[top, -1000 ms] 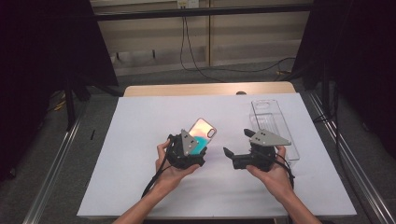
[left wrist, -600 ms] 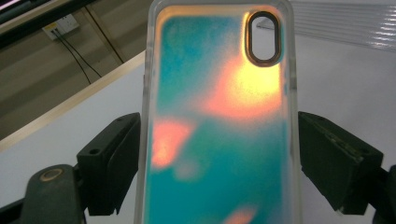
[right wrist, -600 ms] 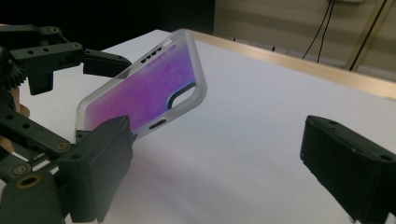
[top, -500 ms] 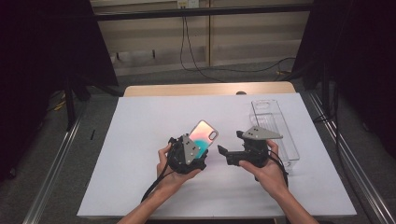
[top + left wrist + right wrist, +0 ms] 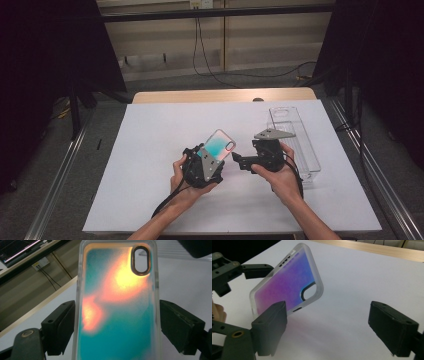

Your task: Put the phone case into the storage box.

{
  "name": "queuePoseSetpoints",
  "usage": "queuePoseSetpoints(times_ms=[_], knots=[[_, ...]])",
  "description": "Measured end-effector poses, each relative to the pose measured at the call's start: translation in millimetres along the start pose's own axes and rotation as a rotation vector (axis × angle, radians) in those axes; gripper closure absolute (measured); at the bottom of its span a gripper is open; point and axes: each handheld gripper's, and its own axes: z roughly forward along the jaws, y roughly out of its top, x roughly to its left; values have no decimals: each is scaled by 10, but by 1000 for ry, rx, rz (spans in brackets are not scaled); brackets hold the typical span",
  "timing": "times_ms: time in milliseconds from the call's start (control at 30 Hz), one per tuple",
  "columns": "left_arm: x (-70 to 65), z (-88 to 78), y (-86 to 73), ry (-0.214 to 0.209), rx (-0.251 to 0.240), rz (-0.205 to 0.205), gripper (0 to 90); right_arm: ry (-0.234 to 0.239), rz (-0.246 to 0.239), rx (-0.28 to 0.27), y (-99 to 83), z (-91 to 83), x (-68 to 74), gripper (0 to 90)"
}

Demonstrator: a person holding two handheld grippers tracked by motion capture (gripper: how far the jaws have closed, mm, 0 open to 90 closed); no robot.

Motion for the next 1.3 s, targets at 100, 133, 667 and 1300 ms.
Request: queuePoseSetpoints(times_ms=[100, 133, 667, 1300], knots=[[-15, 10, -9, 4, 6, 14, 172, -28, -20, 4, 7, 20, 20, 187], [-21, 7, -10, 6, 5, 19, 173, -3, -17, 6, 8, 25, 14, 180], [-51, 2, 2, 14, -13, 34, 173, 60, 47, 73, 58, 130, 33, 463], [-27, 15, -6, 29, -13, 20, 173, 124, 186, 107, 115, 208, 14, 689]])
